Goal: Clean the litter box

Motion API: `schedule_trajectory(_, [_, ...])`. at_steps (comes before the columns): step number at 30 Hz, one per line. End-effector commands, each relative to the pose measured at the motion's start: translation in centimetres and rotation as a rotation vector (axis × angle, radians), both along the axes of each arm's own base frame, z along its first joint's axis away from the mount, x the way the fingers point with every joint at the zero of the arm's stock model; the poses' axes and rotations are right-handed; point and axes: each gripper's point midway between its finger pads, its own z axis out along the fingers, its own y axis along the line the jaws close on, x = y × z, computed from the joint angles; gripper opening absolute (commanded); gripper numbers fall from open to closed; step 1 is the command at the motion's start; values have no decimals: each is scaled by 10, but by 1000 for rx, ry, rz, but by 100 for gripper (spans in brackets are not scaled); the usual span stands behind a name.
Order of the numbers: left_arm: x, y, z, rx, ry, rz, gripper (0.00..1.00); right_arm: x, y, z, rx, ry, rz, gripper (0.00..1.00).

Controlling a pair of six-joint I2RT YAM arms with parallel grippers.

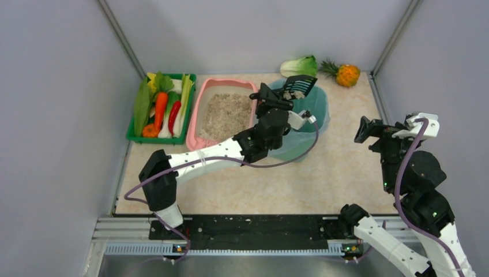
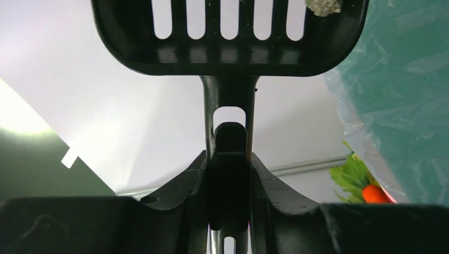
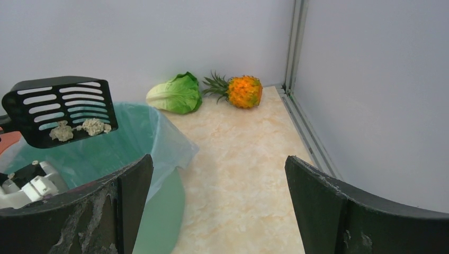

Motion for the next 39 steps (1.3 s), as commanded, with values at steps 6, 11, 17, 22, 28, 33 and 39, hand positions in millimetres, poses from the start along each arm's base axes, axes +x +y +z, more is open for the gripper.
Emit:
schedule_trajectory(6, [-28,4,30,-31,-152,-156,0,1,0,7,18,-27,-6,95])
schedule_trajectory(11, [-34,12,36,-27,-157,-174,0,1,-1,6,14,-26,-10,95])
schedule_trajectory(17, [-32,10,33,-5,-128,-181,0,3,3,4,19,-24,0,95])
schedule_trajectory(22, [-29,11,27,-5,-109,-155,0,4,4,4,23,-25,5,95])
schedule_trajectory(28, [-22,24,26,-21,-88,-104,0,3,3,3,29,-28,6,95])
schedule_trajectory(33, [-26,19,26,-32,-85,-111,0,5,5,3,25,-24,9,95])
schedule_trajectory(39, [-22,13,39,-59,-104,-118,0,6,5,3,16,-25,6,95])
